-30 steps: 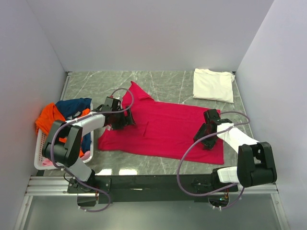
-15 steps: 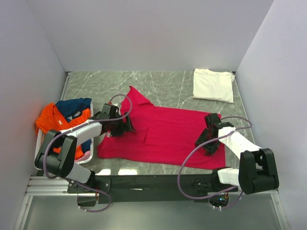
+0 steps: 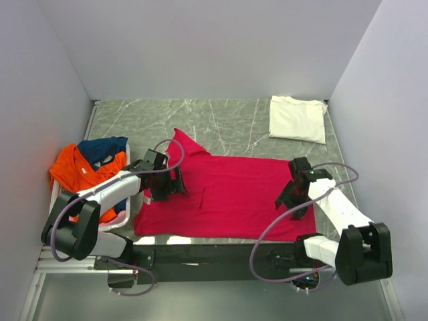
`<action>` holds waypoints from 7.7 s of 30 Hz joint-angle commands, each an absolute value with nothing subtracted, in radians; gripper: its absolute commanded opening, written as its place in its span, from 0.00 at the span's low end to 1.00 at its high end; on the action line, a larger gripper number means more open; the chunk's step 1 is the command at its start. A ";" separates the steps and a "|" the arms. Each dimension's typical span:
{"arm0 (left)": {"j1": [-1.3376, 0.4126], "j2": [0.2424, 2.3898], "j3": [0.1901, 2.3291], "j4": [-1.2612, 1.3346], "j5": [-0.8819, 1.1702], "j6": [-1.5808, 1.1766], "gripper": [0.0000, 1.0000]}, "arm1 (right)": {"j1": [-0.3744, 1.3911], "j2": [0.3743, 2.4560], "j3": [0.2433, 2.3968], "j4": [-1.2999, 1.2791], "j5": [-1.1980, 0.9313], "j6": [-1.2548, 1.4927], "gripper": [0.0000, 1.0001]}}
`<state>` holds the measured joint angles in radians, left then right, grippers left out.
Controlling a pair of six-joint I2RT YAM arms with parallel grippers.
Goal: Fold and stack the t-shirts
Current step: Fold the tshirt
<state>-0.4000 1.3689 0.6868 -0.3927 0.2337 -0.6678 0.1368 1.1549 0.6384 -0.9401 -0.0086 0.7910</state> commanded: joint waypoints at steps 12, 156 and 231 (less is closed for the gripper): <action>-0.353 1.522 1.152 -0.468 0.215 -0.630 0.92 | -0.077 1.239 0.997 -0.910 0.075 0.608 0.61; -0.104 1.370 0.928 -0.104 0.316 -1.305 0.00 | -0.233 1.559 1.163 -0.558 0.170 0.384 0.00; -0.054 1.503 0.953 -0.253 0.502 -0.956 0.00 | 0.395 1.426 1.063 -0.545 0.091 0.667 0.52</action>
